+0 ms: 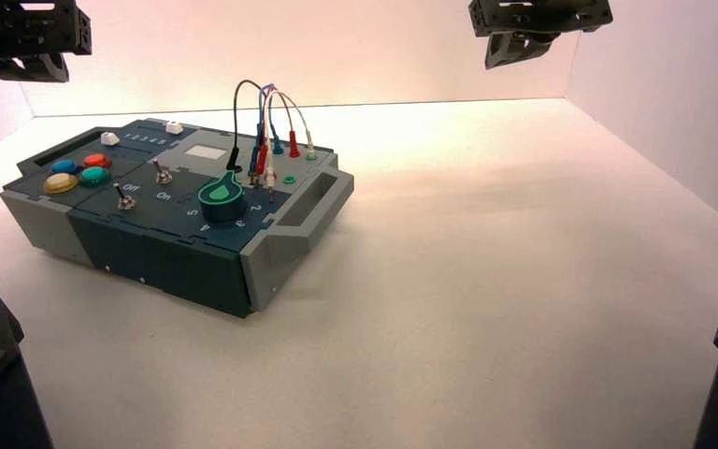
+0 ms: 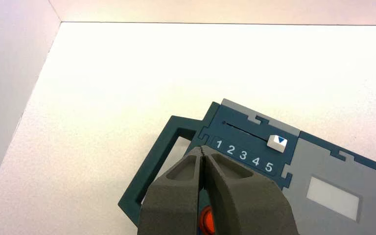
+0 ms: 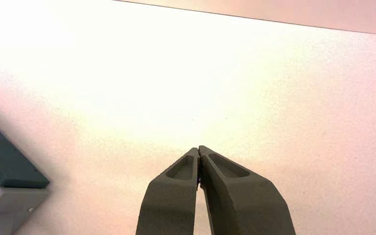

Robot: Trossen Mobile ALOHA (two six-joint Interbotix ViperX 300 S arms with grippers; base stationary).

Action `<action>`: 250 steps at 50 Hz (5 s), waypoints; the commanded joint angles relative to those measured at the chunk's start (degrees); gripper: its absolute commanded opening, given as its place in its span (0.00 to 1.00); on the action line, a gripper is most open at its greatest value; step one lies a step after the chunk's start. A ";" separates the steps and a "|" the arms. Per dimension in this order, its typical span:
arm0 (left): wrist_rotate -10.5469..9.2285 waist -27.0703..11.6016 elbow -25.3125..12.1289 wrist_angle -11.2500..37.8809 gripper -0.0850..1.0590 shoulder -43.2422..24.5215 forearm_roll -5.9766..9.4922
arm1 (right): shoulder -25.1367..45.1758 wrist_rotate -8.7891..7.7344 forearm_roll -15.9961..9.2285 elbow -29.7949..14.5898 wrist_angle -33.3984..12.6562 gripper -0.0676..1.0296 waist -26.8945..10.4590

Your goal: Move the box away.

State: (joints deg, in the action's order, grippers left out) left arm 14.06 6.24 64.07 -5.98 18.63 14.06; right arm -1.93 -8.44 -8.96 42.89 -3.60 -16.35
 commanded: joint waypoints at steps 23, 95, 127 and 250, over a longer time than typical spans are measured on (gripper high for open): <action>-0.44 0.35 -1.14 3.87 0.05 0.70 0.35 | -1.76 0.00 -0.18 -1.41 0.53 0.04 -0.18; -7.03 8.61 1.67 26.02 0.05 11.78 0.35 | 8.17 -0.26 -0.09 -10.90 -3.78 0.04 -10.37; -13.54 6.06 1.67 38.50 0.05 17.40 0.44 | 14.24 -0.26 -0.26 -23.03 -8.53 0.04 -10.46; -12.48 11.60 -15.12 27.07 0.05 -19.78 -2.20 | 17.84 -0.79 -0.62 -27.33 -11.78 0.04 -8.79</action>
State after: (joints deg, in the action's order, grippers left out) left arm 1.14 15.47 49.48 21.53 -1.23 12.66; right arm 17.23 -9.05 -9.49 16.96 -15.73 -25.40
